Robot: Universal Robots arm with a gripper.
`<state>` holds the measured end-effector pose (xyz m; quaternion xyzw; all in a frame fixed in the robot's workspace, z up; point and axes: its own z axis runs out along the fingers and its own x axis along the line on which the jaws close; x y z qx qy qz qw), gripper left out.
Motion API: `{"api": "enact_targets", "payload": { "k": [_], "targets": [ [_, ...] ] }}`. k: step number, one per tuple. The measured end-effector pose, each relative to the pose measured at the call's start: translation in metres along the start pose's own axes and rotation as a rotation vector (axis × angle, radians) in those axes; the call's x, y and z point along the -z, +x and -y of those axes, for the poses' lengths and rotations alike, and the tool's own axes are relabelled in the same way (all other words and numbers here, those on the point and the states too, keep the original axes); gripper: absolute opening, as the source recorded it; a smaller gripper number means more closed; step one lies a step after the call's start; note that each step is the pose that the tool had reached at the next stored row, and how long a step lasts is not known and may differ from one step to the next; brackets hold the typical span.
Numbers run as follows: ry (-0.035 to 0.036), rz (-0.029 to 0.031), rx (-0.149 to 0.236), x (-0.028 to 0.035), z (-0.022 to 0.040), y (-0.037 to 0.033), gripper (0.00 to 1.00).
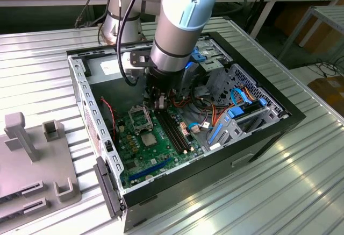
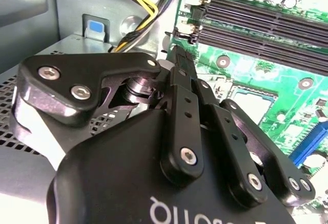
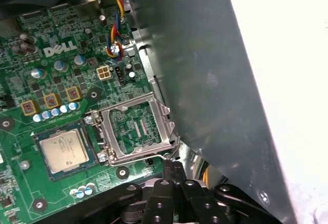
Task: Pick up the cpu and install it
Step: 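Close the cpu cover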
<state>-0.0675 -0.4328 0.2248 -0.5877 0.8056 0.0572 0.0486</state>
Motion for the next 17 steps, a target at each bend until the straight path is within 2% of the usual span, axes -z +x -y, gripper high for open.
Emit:
{"api": "enact_targets", "payload": {
  "k": [1,3,5,6,7,9,11,14,17],
  "targets": [
    [-0.0010,0.0059,0.000,-0.0001,0.0002,0.0005,0.11],
    [-0.0012,0.0139,0.000,-0.0005,0.0005,0.0015,0.11],
    [0.0029,0.0182,0.001,-0.0011,0.0011,0.0035,0.11],
    [0.0083,0.0206,0.002,-0.0013,0.0013,0.0044,0.11],
    [0.0189,0.0247,0.004,-0.0015,0.0014,0.0055,0.11],
    [0.0300,0.0314,0.006,-0.0020,0.0007,0.0064,0.11],
    [0.0313,0.0409,0.006,-0.0026,-0.0001,0.0068,0.11],
    [0.0292,0.0561,0.006,-0.0039,-0.0005,0.0071,0.11],
    [0.0273,0.0640,0.006,-0.0066,-0.0005,0.0077,0.11]
  ]
}}
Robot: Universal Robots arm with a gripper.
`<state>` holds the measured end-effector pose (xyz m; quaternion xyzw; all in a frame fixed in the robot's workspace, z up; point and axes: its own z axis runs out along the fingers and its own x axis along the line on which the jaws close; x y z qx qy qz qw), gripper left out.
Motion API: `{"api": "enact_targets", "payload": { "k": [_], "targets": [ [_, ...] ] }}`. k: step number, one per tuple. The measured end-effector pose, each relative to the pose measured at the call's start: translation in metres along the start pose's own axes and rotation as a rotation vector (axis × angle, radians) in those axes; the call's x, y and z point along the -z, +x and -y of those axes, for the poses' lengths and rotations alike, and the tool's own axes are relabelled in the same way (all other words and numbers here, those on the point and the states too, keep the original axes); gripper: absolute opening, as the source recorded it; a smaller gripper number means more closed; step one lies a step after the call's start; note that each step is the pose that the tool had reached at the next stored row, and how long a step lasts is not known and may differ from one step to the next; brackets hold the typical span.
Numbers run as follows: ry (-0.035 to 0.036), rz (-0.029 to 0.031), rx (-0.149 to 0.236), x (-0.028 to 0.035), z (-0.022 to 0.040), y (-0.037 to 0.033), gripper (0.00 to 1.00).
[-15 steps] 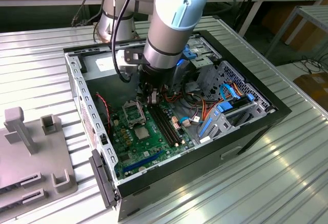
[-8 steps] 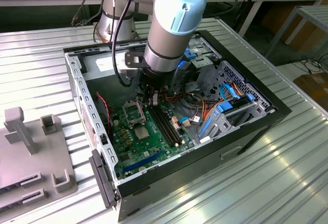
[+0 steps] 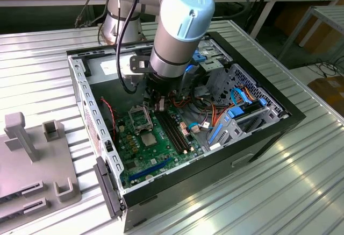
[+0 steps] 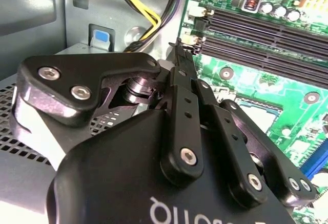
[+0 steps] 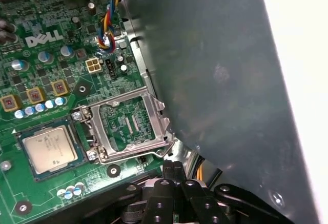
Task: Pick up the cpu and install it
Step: 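Close the cpu cover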
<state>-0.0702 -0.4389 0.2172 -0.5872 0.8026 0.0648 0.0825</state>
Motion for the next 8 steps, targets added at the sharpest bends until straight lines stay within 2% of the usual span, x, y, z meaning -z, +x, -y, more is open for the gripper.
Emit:
{"api": "enact_targets", "payload": {
  "k": [2,3,6,7,8],
  "targets": [
    [-0.0019,0.0053,0.000,-0.0015,0.0000,0.0004,0.11],
    [-0.0036,0.0114,0.000,-0.0021,0.0001,0.0006,0.11],
    [-0.0127,0.0408,-0.002,-0.0032,0.0002,0.0015,0.11],
    [-0.0138,0.0443,-0.003,-0.0037,0.0003,0.0022,0.11],
    [-0.0138,0.0449,-0.003,-0.0042,0.0003,0.0025,0.11]
  ]
}}
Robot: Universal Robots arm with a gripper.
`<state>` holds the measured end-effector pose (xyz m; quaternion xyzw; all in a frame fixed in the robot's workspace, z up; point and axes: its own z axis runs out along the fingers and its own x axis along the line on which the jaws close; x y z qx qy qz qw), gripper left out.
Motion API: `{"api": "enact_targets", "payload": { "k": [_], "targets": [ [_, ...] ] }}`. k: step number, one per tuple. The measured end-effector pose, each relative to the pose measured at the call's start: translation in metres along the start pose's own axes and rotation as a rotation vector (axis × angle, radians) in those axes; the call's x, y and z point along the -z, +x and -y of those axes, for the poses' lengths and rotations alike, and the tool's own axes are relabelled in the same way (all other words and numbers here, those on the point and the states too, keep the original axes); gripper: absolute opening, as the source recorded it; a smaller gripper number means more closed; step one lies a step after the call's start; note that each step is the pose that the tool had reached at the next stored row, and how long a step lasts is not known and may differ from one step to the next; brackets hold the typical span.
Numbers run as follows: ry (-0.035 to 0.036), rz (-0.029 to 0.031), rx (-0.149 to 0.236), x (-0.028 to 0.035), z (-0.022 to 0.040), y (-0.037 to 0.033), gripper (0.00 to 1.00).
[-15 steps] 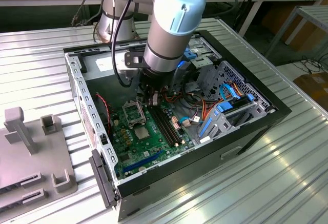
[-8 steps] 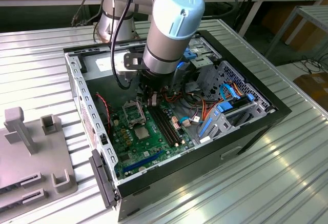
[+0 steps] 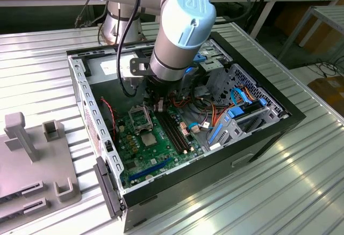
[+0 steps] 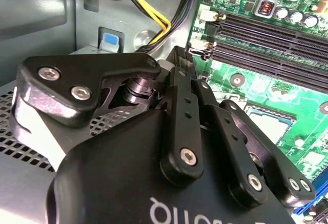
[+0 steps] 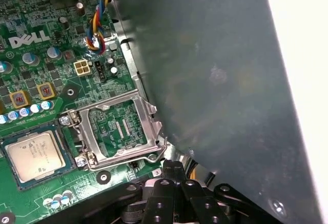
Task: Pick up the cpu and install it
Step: 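Close the cpu cover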
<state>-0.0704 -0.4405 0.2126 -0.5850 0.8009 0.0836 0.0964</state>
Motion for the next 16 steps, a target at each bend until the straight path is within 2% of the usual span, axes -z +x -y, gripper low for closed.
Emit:
{"api": "enact_targets", "payload": {
  "k": [16],
  "targets": [
    [-0.0002,-0.0007,0.001,-0.0020,-0.0035,0.0045,0.11]
  ]
}}
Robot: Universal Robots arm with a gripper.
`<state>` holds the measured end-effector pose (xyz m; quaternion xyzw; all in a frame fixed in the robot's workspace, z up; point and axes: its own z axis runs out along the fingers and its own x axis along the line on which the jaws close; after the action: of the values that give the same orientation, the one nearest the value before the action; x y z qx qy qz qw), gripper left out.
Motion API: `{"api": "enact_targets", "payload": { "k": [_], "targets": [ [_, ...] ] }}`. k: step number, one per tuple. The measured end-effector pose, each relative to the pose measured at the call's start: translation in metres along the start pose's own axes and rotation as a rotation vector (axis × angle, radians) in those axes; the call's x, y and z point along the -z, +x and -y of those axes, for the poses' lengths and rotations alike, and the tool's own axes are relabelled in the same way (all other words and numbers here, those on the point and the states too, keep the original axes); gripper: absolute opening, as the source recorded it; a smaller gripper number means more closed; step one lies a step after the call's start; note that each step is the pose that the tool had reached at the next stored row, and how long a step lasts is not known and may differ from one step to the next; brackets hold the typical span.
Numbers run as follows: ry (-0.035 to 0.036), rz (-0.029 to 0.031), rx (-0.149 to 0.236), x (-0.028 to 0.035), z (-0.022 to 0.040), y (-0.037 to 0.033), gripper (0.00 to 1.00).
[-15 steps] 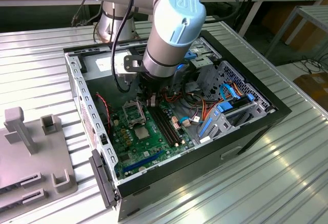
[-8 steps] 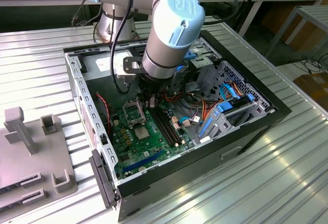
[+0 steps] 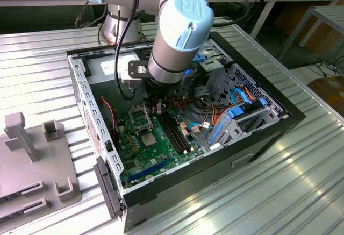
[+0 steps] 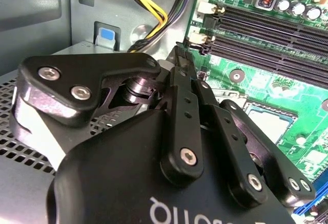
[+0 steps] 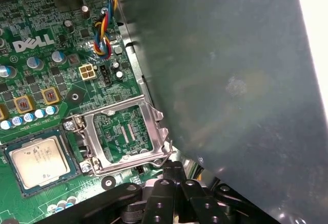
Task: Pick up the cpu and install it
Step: 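Close the cpu cover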
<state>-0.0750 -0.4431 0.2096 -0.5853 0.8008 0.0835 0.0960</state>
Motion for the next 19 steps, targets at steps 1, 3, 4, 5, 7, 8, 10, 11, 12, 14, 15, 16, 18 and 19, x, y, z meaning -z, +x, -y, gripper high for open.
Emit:
{"api": "enact_targets", "payload": {
  "k": [1,3,4,5,7,8,10,11,12,14,15,16,18,19],
  "targets": [
    [0.0000,-0.0001,0.000,0.0001,0.0000,0.0000,0.11],
    [0.0001,0.0000,0.000,0.0002,-0.0001,0.0001,0.11],
    [0.0001,0.0000,0.000,0.0004,-0.0001,0.0000,0.11],
    [0.0000,-0.0003,0.000,0.0008,-0.0002,0.0000,0.11],
    [0.0000,-0.0007,0.000,0.0018,-0.0004,-0.0003,0.11],
    [0.0000,-0.0010,0.000,0.0020,-0.0004,-0.0003,0.11],
    [-0.0002,-0.0019,0.000,0.0029,-0.0007,-0.0005,0.11],
    [-0.0004,-0.0024,0.000,0.0032,-0.0007,-0.0005,0.11],
    [-0.0008,-0.0050,0.000,0.0037,-0.0007,-0.0007,0.11],
    [-0.0012,-0.0104,-0.001,0.0045,-0.0007,-0.0008,0.11],
    [-0.0012,-0.0135,-0.001,0.0052,-0.0008,-0.0010,0.11],
    [-0.0011,-0.0153,-0.001,0.0056,-0.0008,-0.0011,0.11],
    [-0.0013,-0.0209,-0.001,0.0072,-0.0008,-0.0015,0.11],
    [-0.0014,-0.0220,-0.001,0.0076,-0.0008,-0.0017,0.11]
  ]
}}
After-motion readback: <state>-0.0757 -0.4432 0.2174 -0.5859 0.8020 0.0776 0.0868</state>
